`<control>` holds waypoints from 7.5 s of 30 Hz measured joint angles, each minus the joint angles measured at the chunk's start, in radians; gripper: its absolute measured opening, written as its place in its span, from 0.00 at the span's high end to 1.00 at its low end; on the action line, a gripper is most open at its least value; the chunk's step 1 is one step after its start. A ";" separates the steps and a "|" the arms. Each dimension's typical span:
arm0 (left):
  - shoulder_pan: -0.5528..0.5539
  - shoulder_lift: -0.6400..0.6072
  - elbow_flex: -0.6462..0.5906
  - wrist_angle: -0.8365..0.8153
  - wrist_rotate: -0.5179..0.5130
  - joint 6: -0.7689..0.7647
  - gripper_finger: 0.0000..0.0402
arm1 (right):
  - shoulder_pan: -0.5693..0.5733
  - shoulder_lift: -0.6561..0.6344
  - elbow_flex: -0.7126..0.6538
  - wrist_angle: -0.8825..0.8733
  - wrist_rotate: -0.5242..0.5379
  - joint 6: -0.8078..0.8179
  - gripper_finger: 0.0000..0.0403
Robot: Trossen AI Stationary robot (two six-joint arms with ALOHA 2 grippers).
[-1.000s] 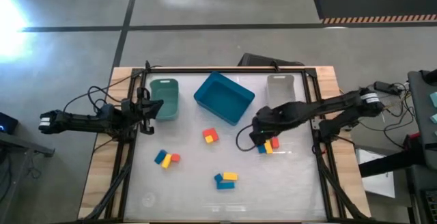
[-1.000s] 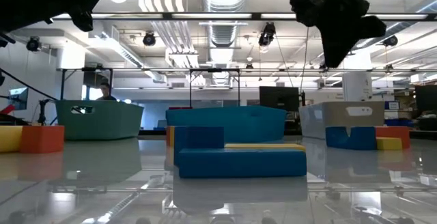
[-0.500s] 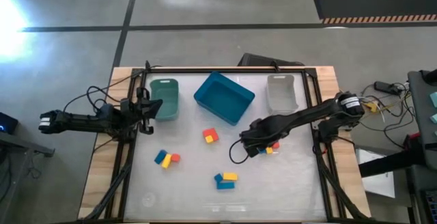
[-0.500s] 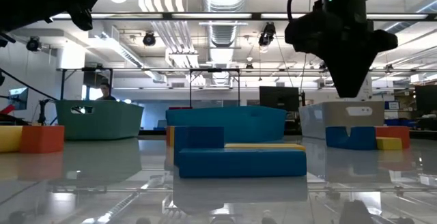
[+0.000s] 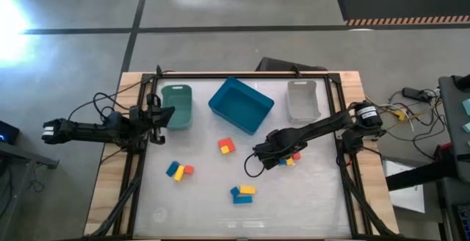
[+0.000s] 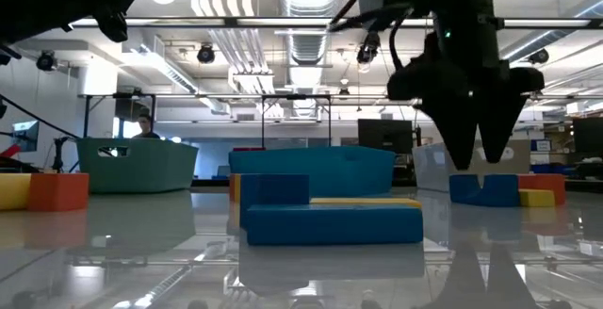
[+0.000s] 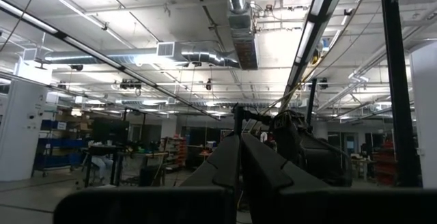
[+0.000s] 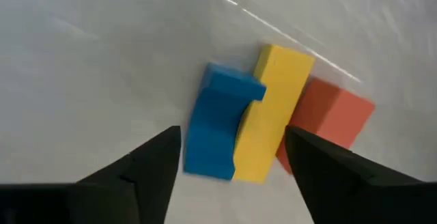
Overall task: Sort & place blocks by color
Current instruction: Put the blue block into the blue bin, then put the orange block into the green bin
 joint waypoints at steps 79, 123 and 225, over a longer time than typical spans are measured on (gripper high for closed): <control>0.000 0.005 -0.003 -0.002 0.000 0.000 1.00 | -0.037 0.016 -0.054 0.258 0.008 -0.086 0.70; 0.000 0.003 -0.007 0.008 -0.011 0.008 1.00 | -0.555 0.177 0.376 0.369 0.096 -0.862 0.70; -0.359 1.033 0.748 -1.586 0.256 -0.336 0.34 | -0.110 -0.554 -0.666 1.437 0.174 -1.152 0.48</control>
